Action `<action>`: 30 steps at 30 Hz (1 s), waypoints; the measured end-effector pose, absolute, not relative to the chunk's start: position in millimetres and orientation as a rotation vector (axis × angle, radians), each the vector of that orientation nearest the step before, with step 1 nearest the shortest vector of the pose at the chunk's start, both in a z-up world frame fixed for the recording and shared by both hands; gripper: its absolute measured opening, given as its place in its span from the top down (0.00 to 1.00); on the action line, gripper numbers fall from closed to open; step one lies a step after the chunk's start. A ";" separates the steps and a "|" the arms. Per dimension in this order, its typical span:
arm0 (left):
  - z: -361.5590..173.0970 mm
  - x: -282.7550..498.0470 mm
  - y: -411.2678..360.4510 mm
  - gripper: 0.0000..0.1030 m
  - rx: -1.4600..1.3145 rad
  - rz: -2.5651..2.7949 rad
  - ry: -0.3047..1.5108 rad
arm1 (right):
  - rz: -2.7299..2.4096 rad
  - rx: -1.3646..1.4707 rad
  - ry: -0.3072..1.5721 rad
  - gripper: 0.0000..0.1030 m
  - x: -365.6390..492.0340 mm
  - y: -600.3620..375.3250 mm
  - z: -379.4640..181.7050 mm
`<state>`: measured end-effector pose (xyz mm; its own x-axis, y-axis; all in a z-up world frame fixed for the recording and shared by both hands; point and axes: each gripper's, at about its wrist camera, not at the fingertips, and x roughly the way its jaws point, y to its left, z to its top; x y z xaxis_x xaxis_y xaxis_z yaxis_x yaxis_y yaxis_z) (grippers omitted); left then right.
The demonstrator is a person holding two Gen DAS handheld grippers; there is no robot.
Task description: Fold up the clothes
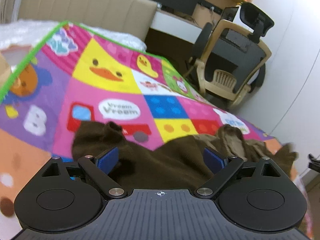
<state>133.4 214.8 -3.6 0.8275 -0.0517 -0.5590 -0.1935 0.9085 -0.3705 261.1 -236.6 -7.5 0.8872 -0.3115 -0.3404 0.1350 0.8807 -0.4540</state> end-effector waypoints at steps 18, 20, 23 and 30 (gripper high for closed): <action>-44.9 238.2 177.2 0.06 -0.873 -0.284 0.755 | 0.592 0.544 1.015 0.00 357.9 -122.9 -40.6; -49.7 234.3 187.5 0.06 -0.884 -0.268 0.755 | 0.604 0.625 1.005 0.00 369.0 -121.0 -47.6; -50.4 228.6 201.5 0.06 -0.892 -0.258 0.734 | 0.646 0.780 0.939 0.00 382.7 -120.6 -53.5; -47.2 223.2 210.9 0.05 -0.829 -0.206 0.732 | 0.579 0.816 0.759 0.00 392.2 -128.1 -53.6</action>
